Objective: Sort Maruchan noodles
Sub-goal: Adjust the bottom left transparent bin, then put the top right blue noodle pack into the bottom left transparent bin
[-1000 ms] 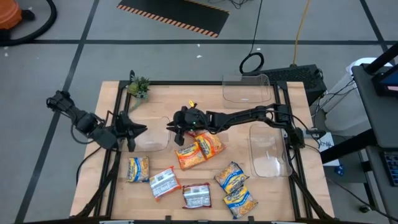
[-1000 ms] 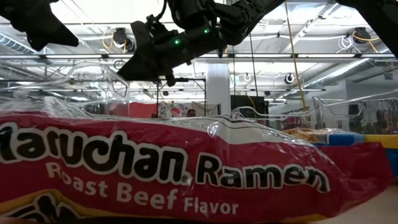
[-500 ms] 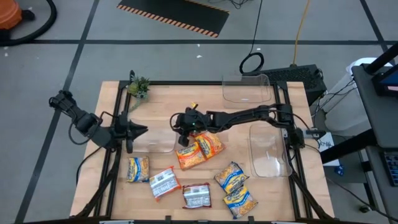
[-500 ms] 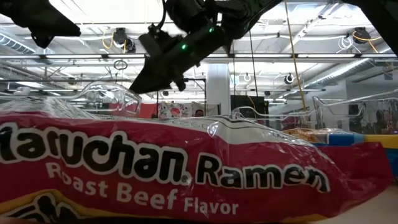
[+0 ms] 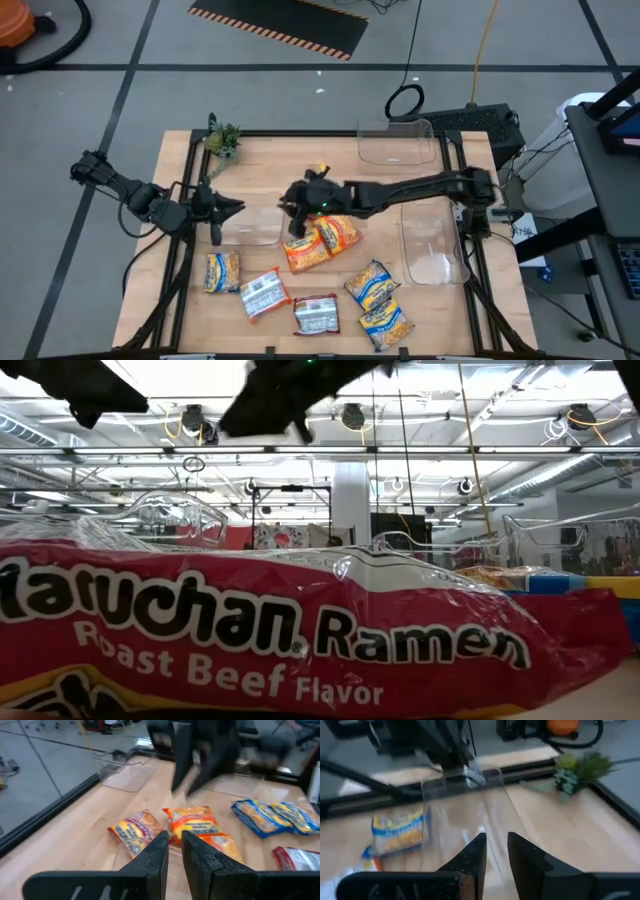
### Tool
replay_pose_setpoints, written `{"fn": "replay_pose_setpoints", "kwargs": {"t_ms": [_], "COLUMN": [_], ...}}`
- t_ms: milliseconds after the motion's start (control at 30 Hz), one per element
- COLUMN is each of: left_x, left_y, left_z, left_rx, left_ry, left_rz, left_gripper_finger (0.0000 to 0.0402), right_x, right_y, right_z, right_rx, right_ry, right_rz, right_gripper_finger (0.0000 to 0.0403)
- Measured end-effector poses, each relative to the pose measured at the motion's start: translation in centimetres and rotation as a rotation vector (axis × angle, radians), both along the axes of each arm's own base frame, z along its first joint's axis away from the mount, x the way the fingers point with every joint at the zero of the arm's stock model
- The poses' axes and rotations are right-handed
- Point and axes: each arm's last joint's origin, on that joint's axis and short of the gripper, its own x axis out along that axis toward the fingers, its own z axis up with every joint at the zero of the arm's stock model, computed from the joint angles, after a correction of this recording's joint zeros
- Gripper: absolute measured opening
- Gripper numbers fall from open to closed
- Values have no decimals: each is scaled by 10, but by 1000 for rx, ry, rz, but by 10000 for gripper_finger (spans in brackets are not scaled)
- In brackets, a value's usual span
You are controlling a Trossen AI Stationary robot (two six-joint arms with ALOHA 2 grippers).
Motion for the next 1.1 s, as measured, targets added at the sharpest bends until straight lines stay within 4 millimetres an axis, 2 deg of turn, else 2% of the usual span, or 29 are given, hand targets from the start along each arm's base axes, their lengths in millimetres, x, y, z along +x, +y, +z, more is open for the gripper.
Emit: {"fn": "replay_pose_setpoints", "kwargs": {"t_ms": [133, 233, 367, 467, 633, 767, 867, 967, 1100], "left_x": [1, 3, 12, 24, 50, 75, 100, 125, 154], "left_y": [3, 4, 4, 2, 4, 0, -8, -17, -24], "left_z": [0, 0, 2, 7, 32, 59, 68, 63, 39], "left_rx": [-7, -19, 7, 57, 102, 152, 187, 218, 230], "left_ry": [3, 6, -8, -36, -46, -44, -39, -16, 44], "left_rz": [18, 20, -7, -60, -130, -194, -264, -355, -410], "left_gripper_finger": [58, 58, 58, 58, 58, 58, 58, 58, 58], "right_x": [20, 25, 19, 9, -13, -43, -67, -89, -106], "right_y": [2, -1, -8, -8, -1, 16, 38, 60, 86], "right_z": [-46, -54, -64, -52, -5, 29, 48, 59, 55], "right_rx": [69, 90, 103, 83, 51, 15, -11, 12, 37], "right_ry": [1, -2, 128, 166, 160, 213, 261, 314, 405], "right_rz": [59, 73, 44, 48, 79, 67, 68, 80, 53], "right_gripper_finger": [75, 75, 75, 75, 75, 75, 75, 75, 75]}}
